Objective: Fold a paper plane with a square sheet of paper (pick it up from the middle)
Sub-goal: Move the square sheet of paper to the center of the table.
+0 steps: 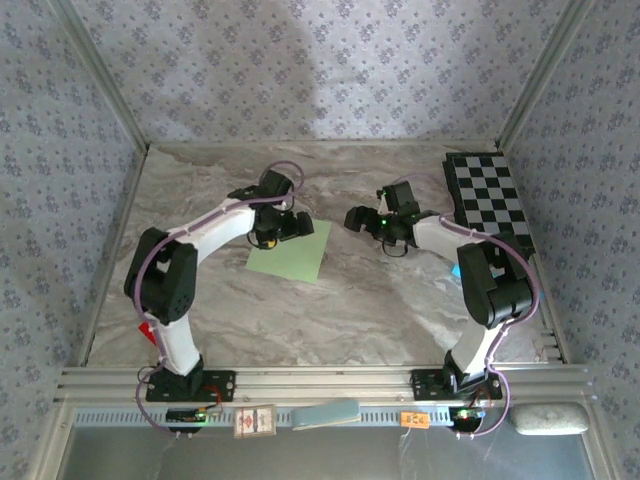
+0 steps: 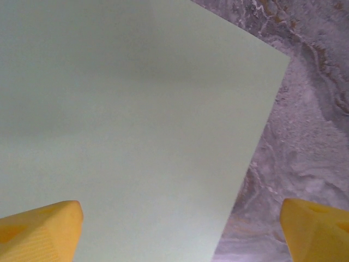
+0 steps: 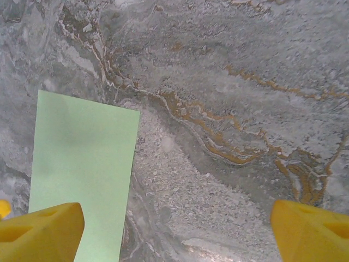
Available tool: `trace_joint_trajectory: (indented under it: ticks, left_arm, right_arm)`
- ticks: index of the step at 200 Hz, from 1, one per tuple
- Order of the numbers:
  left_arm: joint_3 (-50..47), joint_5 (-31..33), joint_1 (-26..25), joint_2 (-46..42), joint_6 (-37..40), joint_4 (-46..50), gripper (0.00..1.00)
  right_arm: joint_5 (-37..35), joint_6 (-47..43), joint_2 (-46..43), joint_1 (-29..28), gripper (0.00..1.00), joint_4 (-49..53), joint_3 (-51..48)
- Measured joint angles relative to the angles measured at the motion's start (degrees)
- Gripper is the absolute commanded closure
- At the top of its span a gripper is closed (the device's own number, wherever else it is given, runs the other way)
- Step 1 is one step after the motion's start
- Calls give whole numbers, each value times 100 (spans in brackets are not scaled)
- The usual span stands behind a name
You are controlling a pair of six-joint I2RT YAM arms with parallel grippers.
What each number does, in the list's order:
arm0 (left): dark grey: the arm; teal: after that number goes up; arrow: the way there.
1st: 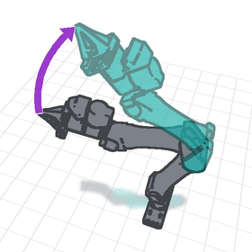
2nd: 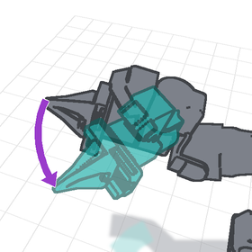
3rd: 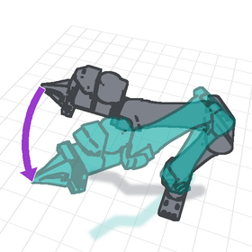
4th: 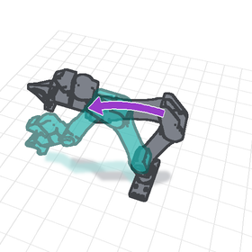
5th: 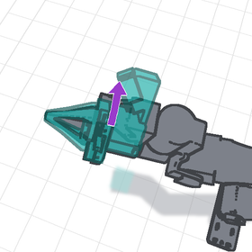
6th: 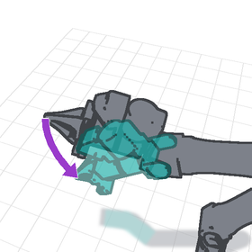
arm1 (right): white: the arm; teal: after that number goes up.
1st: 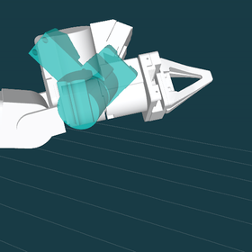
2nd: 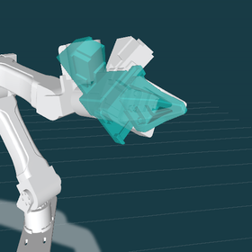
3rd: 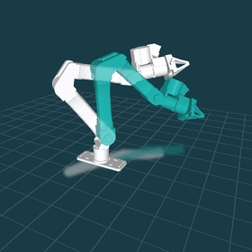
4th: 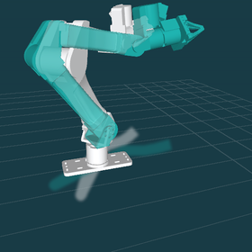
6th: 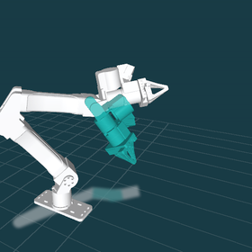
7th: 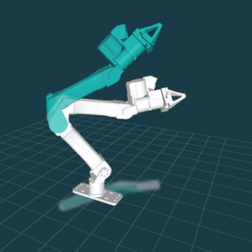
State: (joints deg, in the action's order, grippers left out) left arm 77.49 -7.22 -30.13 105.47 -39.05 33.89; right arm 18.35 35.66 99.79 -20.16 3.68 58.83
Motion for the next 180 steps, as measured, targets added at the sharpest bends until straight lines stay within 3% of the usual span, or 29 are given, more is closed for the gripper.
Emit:
trace_joint_trajectory:
  ticks: [29, 68, 155, 180]
  left_arm:
    - [271, 157, -24, 546, 306, 219, 10]
    - [227, 208, -46, 726, 140, 376, 12]
    - [-671, 232, -879, 227, -1963, -129, 10]
    - [-664, 243, -1021, 181, -2236, -15, 4]
  right_arm:
    - [28, 15, 17, -2, 10, 0, 66]
    - [55, 15, 20, -2, 9, 4, 140]
    - [57, 15, 116, -2, 9, 2, 177]
    - [57, 15, 116, 2, 8, 4, 177]
